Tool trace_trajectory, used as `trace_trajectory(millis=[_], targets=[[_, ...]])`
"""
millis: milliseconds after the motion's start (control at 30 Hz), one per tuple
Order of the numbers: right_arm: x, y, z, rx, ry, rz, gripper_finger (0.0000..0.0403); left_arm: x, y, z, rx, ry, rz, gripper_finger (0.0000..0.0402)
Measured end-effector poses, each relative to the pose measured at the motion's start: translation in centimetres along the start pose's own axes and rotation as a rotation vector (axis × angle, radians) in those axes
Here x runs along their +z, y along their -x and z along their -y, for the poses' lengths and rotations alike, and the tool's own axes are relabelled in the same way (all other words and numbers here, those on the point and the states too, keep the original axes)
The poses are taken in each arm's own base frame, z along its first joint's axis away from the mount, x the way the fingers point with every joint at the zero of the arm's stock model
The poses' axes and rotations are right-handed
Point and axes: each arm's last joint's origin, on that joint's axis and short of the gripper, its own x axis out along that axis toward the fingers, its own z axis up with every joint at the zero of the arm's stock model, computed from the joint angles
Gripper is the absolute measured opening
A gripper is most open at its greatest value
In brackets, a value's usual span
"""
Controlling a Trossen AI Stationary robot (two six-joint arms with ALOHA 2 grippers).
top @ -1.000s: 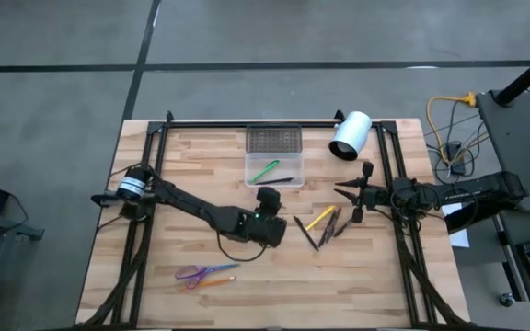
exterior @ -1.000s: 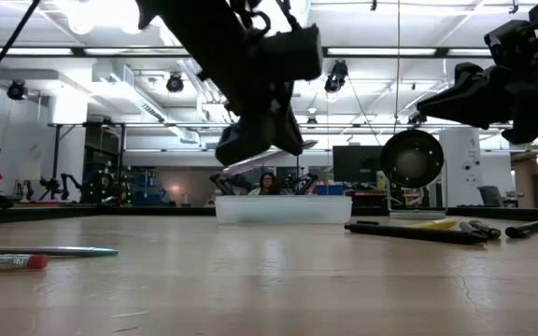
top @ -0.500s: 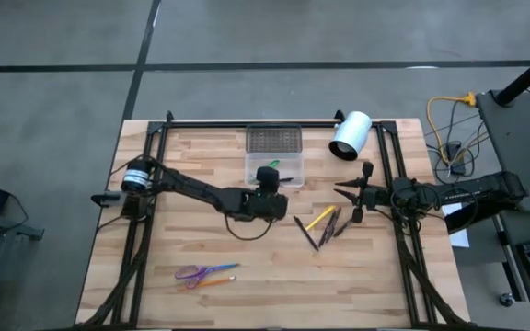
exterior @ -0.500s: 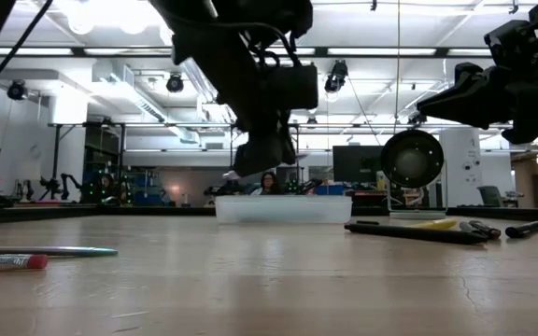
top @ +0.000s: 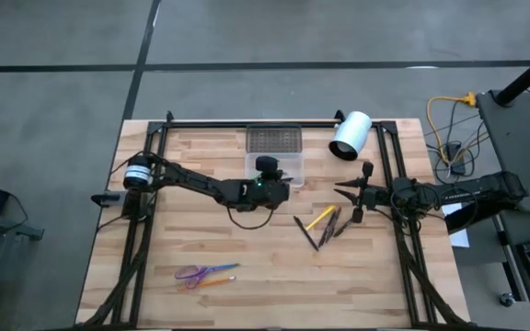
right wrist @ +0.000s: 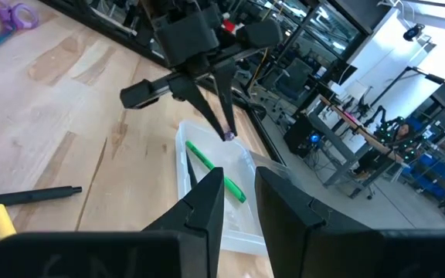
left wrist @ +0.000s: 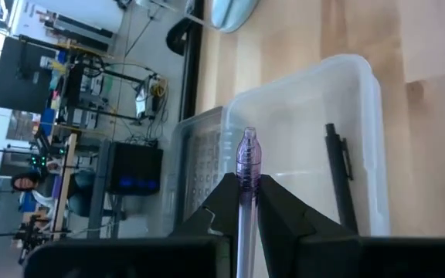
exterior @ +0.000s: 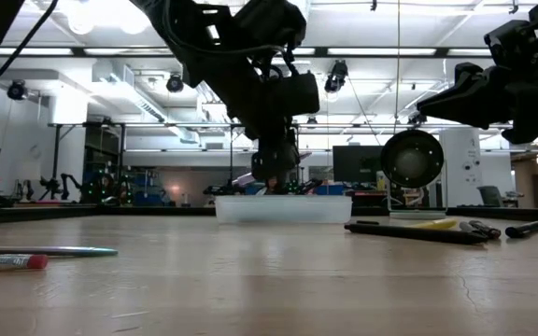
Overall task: Pick & place school supplies into a supply box
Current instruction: Put the purple pen into the black box
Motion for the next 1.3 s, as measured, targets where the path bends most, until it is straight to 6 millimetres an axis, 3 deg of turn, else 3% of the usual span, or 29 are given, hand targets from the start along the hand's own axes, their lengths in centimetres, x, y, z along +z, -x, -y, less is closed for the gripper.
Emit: trace_trajectory(millis=[433,1300], targets=[[0.0,0.0,0.0,0.0,0.0,0.0,0.0068,-0.09,-0.13,-0.1,0.002,0.002,-0.004,0.0056],[0.0,0.0,0.0,0.0,-0.001,0.0,0.0068,0.51,0.06,-0.36,-0.034,0.018,0.038,0.0059]])
